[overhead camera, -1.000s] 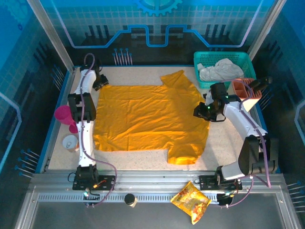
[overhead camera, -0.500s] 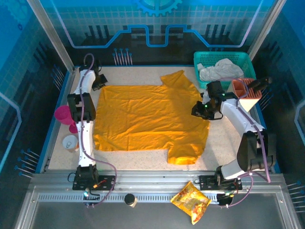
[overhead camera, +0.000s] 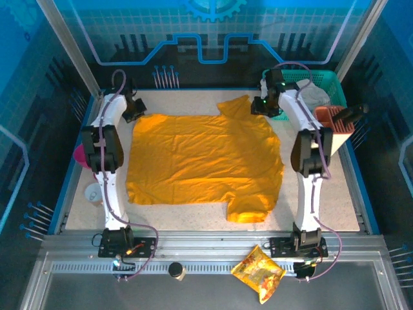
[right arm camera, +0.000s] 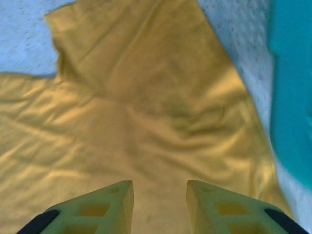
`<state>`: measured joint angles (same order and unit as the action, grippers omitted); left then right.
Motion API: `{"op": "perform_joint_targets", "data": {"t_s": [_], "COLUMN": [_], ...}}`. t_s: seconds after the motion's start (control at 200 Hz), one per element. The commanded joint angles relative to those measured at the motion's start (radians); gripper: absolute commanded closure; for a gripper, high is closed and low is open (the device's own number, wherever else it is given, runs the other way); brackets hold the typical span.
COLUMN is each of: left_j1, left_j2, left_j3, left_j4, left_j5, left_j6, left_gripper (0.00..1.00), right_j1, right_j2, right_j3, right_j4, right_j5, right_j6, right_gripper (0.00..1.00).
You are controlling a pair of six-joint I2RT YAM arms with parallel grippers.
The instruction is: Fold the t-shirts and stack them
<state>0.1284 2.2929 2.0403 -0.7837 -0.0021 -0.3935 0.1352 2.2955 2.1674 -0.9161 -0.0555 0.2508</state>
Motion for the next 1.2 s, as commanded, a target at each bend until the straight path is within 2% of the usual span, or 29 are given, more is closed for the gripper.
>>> {"op": "perform_joint_targets", "data": {"t_s": [0.0,0.25,0.365,0.45,0.581,0.696,0.866,1.036,1.111,1.196], "left_j1": [-0.002,-0.006,-0.007,-0.009,-0.01,-0.01,-0.01,-0.01,-0.01,-0.01], "left_j2": [-0.042,-0.014,-0.001,-0.004,-0.016,-0.029,-0.04,-0.043,-0.044,-0.045], "left_j3": [-0.022,-0.021,-0.005,-0.009,-0.032,-0.061,-0.082,-0.081,-0.08,-0.074], "left_j4": [0.023,0.03,0.02,0.02,0.026,0.033,0.037,0.032,0.031,0.028], "left_j5": [0.024,0.042,0.047,0.047,0.044,0.04,0.039,0.035,0.036,0.036], "left_j6": [-0.012,-0.031,-0.036,-0.036,-0.035,-0.033,-0.03,-0.025,-0.023,-0.019], "left_gripper": [1.0,1.0,1.0,1.0,1.0,1.0,1.0,1.0,1.0,1.0], "right_j1": [0.038,0.101,0.109,0.116,0.135,0.168,0.254,0.335,0.362,0.363], "right_j2": [0.162,0.318,0.405,0.441,0.435,0.344,0.101,-0.068,-0.119,-0.164], "right_j3": [0.201,0.332,0.41,0.418,0.358,0.229,-0.047,-0.291,-0.395,-0.429], "right_j4": [-0.191,-0.227,-0.289,-0.312,-0.317,-0.277,-0.196,-0.168,-0.129,-0.118], "right_j5": [0.035,0.13,0.187,0.207,0.236,0.227,0.228,0.259,0.226,0.219], "right_j6": [-0.056,-0.07,-0.048,-0.048,-0.059,-0.068,-0.043,0.085,0.13,0.15], "right_gripper": [0.64,0.5,0.5,0.63,1.0,1.0,1.0,1.0,0.83,0.68]}}
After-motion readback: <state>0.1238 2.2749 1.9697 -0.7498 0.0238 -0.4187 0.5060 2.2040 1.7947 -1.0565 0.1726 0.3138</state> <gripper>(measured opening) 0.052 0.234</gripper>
